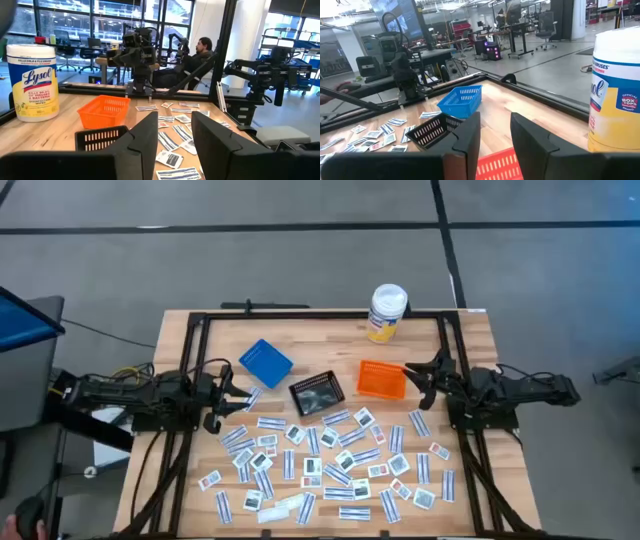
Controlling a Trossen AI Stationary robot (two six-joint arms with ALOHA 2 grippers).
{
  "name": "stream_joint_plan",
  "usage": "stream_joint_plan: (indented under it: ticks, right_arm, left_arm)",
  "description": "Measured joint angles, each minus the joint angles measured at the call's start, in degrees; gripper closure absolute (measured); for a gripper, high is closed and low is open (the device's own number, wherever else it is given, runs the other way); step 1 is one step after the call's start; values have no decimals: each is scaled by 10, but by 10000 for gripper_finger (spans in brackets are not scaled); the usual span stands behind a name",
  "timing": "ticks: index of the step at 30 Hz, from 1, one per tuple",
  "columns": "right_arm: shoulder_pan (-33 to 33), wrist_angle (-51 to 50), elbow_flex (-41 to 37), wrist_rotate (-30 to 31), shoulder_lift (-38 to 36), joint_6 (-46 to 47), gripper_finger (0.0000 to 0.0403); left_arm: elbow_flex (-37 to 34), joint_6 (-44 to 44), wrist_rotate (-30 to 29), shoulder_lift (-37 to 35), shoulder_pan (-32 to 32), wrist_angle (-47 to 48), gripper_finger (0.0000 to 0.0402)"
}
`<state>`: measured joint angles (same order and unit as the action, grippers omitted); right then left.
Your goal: Pick & Place First Aid Supplies
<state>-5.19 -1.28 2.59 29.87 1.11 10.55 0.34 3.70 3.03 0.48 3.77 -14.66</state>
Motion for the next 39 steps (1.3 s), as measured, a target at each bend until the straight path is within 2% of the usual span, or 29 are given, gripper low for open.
stream_joint_plan:
  ticks: [28, 39]
  right_arm:
    - [0, 0, 0, 0, 0, 0, 301]
    - [0, 0, 0, 0, 0, 0, 301]
  left_arm:
    - [0, 0, 0, 0, 0, 0, 282]
    - [0, 0, 0, 52, -4, -4, 282]
